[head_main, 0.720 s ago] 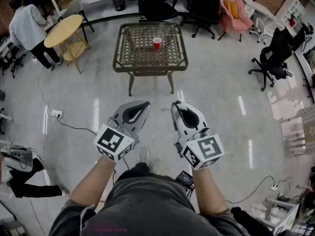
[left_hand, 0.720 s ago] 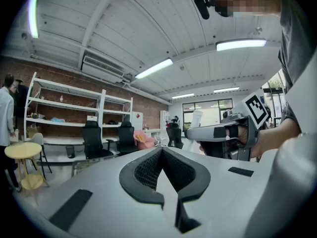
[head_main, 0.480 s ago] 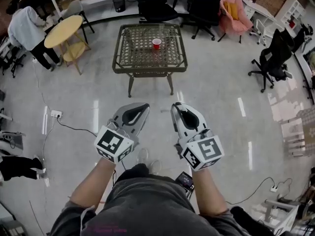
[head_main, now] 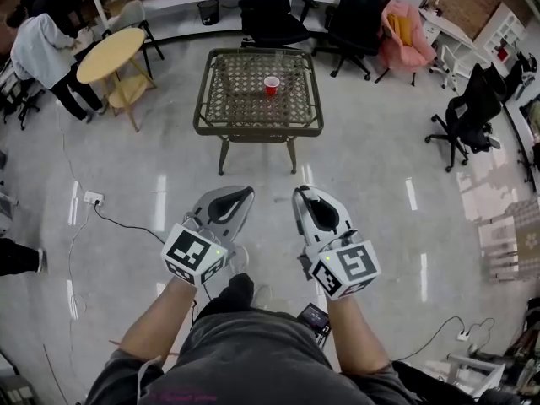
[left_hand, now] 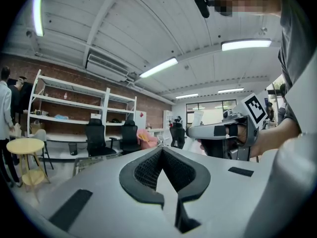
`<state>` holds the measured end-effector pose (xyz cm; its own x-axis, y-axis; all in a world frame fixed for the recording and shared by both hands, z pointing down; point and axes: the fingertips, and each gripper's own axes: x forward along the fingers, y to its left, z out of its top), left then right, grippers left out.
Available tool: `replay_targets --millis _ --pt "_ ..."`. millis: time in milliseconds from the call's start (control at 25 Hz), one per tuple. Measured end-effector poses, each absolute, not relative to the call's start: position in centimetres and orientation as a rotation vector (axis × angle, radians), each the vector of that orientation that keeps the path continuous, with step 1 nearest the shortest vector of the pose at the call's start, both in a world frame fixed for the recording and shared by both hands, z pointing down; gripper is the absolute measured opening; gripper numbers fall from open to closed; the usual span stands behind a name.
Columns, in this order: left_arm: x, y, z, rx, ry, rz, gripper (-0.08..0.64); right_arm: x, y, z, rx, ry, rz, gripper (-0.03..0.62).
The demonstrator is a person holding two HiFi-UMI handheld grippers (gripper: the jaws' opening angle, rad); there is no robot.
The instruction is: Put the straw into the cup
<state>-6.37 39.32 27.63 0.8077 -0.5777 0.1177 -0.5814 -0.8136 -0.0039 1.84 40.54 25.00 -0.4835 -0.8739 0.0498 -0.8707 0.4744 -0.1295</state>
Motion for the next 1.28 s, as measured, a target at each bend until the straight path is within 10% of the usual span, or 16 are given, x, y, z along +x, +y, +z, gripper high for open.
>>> replay_targets --millis 1280 --pt "-12.7 15.8 27.3 2.965 -0.896 0.129 0.009 -4.8 17.2 25.1 -1.649 2.667 -0.225 0.044"
